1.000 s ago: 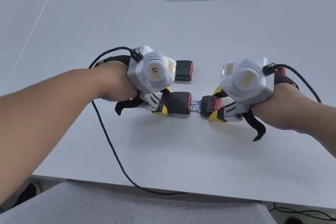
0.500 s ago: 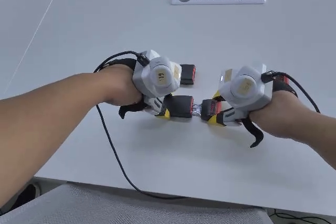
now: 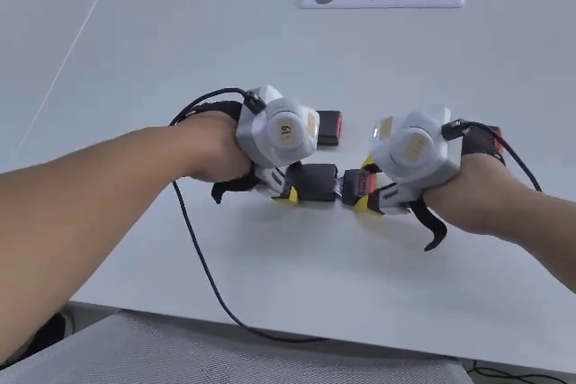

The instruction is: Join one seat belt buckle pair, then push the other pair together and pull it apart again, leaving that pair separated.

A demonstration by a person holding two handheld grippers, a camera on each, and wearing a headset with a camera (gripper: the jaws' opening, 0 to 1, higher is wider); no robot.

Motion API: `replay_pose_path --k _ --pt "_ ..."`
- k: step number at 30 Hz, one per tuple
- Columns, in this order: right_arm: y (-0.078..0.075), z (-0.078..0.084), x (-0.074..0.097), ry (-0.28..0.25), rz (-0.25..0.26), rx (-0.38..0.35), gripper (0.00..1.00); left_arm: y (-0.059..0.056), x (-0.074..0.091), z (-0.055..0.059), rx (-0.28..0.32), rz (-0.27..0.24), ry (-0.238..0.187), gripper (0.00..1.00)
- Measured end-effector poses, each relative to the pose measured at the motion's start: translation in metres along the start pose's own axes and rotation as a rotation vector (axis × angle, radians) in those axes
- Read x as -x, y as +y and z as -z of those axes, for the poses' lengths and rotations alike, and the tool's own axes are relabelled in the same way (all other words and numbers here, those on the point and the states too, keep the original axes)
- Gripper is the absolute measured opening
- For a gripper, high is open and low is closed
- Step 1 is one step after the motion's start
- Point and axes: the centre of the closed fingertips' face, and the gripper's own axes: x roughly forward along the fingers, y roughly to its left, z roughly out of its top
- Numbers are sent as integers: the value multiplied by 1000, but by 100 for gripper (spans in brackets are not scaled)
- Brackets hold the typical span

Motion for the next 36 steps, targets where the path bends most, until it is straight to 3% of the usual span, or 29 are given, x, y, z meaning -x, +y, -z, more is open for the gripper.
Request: replay_pose_path --k 2,3,4,16,27,33,36 --pt "-2 -1 0 -1 0 -6 32 0 0 0 -1 5 2 31" --pt "5 6 2 32 -14 -66 32 1 0 1 -2 8 8 31" --pt "-2 -1 0 2 4 1 32 0 0 1 -4 10 2 31" --pt "-3 1 -1 19 9 -3 33 -1 0 1 -15 13 12 31" --pt "0 2 4 0 7 -11 33 2 2 3 14 10 -52 30" --pt "2 2 7 -4 -7 0 33 1 2 1 5 11 -15 30" --pt "3 2 8 -3 -7 3 33 2 3 2 6 13 -26 30"
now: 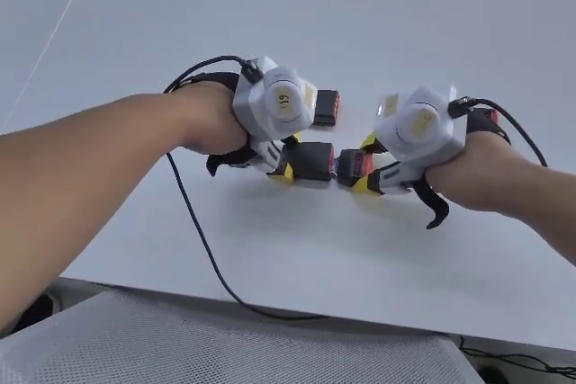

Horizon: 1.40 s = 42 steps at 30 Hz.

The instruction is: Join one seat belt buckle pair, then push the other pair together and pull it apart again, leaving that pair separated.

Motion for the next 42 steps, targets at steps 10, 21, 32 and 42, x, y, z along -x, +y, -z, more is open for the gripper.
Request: replay_pose_path --k 10,21,32,42 --pt "1 -2 1 -2 10 -3 33 0 0 -1 5 -3 7 31" --pt "-2 0 -4 -6 2 -36 36 1 -1 0 10 -7 27 34" --pt "-6 -10 18 -34 31 -13 37 2 19 -5 99 -5 -49 41" --pt "-30 2 48 -49 73 -34 35 39 43 -7 149 -106 -118 39"
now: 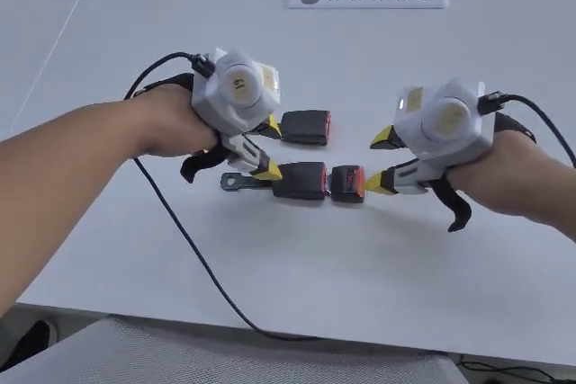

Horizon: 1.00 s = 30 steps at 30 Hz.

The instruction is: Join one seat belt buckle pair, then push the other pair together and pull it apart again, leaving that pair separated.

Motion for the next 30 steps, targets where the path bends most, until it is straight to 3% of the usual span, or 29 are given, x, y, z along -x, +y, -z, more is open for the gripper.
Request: replay_pose_path --k 4,7,11,14,15,21,26,30 --pt "-18 14 9 19 26 -13 35 10 -4 -7 15 -12 -2 38" --pt "-30 26 17 20 34 -55 33 11 -8 -14 -22 -19 6 38" --pt "-45 43 26 42 53 -65 34 22 -11 -21 -54 -36 3 39" --pt "-59 58 33 79 90 -47 34 29 -13 -22 -72 -30 12 40" --pt "-67 62 37 94 128 -37 35 31 -13 -21 -81 -32 15 39" --pt "-77 87 44 115 118 -68 35 41 -18 -14 -108 -26 37 39" --pt "-78 104 47 161 109 -46 36 51 -25 -14 -127 -35 42 42" --pt "-81 113 48 170 99 -51 36 51 -32 -12 -135 0 45 39"
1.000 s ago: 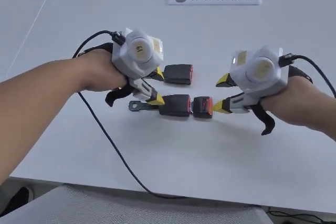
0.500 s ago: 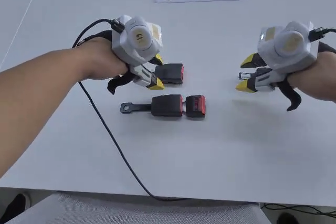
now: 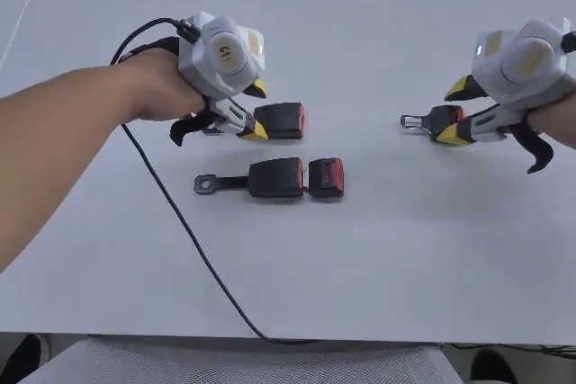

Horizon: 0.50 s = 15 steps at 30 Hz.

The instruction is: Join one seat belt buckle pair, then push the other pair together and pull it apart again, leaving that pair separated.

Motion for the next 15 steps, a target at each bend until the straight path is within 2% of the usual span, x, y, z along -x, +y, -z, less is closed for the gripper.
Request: replay_pose_path --k 3,6,15 --pt "1 7 -3 13 -22 -3 37 -2 -4 1 -13 17 -1 34" --pt "2 11 -6 19 -37 -2 37 -2 -8 5 -31 23 16 34" --pt "1 14 -11 14 -70 -4 36 1 -13 11 -14 40 19 32"
